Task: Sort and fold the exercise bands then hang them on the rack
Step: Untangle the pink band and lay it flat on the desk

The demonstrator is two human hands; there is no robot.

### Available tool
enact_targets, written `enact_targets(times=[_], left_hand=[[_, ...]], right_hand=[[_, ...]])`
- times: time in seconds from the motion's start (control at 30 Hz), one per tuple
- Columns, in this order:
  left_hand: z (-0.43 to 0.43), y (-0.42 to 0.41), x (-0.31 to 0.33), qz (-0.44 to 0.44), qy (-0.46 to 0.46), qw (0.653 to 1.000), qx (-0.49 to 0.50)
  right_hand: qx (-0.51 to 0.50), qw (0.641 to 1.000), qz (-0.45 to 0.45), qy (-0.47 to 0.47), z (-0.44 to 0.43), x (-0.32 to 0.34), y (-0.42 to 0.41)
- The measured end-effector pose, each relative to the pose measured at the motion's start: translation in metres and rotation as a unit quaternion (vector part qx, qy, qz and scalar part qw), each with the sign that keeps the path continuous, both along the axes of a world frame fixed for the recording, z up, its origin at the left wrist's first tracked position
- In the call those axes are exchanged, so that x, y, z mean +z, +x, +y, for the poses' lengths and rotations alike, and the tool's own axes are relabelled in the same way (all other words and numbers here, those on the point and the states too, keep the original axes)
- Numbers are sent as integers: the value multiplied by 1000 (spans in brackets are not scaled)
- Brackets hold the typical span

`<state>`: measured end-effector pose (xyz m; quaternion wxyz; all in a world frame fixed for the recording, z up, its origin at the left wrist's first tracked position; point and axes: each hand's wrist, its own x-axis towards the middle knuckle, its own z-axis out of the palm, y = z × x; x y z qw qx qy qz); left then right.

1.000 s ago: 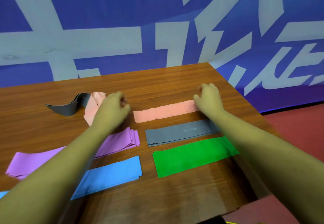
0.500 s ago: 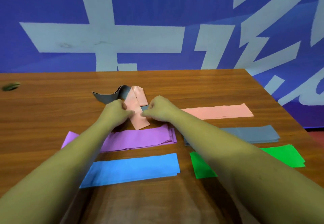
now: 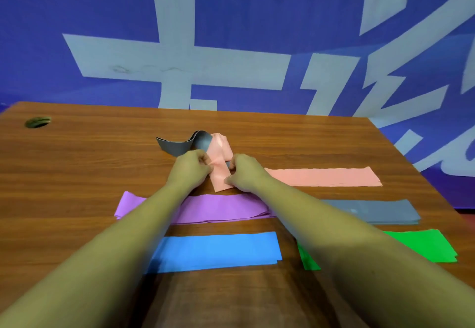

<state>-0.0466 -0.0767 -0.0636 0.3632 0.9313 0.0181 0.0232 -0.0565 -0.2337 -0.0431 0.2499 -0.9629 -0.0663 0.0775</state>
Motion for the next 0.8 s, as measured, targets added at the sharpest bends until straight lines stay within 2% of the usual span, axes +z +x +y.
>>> enact_targets(times=[0.07,0.13,0.23,0.37,0.57,0.7,0.8], left_hand=[[-1,-4,11,-35,-76,996,-3],[-2,-8,30,-64,-139,988,-13],[0,-8,68,-86,-260,962,-27],[-1,-20,119,-111,-319,941,-32],[-8,-61,168,-118,-300,944,-72],[-11,-87,182,-111,-323,936,-82],[-18,-107,191,-130,-318,932,-113]], right_hand=[[-12,999,10,33,-3,0,0],[-41,989,15,143,-7,12,-2],[-88,945,-30,313,-12,52,-5],[-84,906,-52,412,-20,110,-13],[-27,873,-108,475,-26,183,-51],[4,883,-131,450,-28,225,-79],[41,896,-106,428,-35,247,-97]])
